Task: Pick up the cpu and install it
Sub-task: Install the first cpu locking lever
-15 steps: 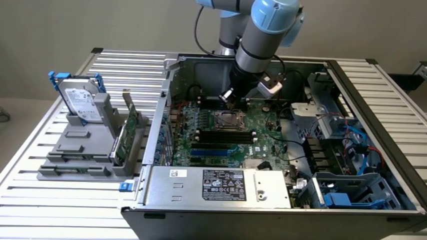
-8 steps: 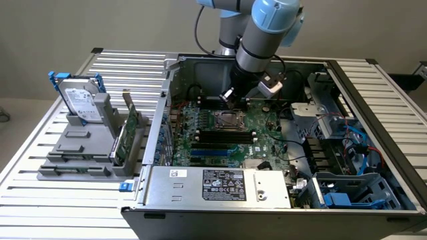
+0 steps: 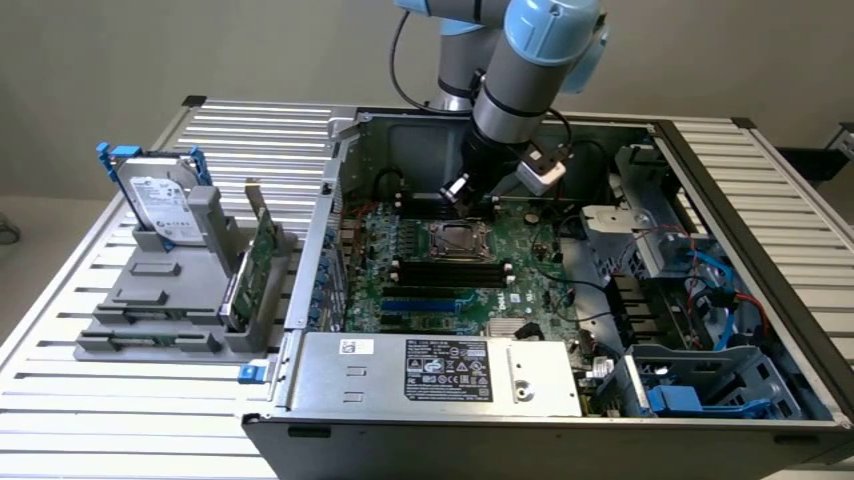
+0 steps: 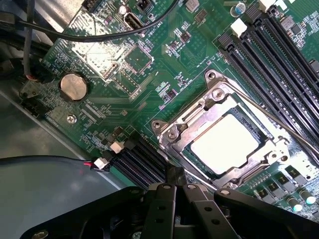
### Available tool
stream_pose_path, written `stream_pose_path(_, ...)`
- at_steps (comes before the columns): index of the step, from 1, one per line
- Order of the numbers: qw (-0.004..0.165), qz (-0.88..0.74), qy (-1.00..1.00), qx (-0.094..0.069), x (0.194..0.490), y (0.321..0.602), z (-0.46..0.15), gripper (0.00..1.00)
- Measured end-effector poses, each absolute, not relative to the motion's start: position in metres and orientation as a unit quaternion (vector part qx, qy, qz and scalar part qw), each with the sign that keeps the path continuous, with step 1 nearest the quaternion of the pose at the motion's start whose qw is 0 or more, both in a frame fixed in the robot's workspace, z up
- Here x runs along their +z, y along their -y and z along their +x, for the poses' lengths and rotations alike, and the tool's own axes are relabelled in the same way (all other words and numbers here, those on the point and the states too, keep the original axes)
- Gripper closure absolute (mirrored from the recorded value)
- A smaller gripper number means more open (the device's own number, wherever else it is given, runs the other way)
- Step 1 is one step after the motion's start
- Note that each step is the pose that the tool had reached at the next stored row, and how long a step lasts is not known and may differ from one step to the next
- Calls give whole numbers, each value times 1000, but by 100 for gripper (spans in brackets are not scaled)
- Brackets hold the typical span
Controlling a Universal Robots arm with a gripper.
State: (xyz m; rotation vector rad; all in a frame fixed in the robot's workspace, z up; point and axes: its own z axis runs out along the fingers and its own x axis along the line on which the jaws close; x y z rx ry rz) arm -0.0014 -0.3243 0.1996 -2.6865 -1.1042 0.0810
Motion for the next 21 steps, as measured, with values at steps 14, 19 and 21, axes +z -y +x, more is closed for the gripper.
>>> stream_pose_path(14,115,-917,380,29,199,324,0,89)
stream_pose_path(19,115,-917,382,29,199,324,0,89)
stream_pose_path(21,115,-917,382,29,199,324,1,89)
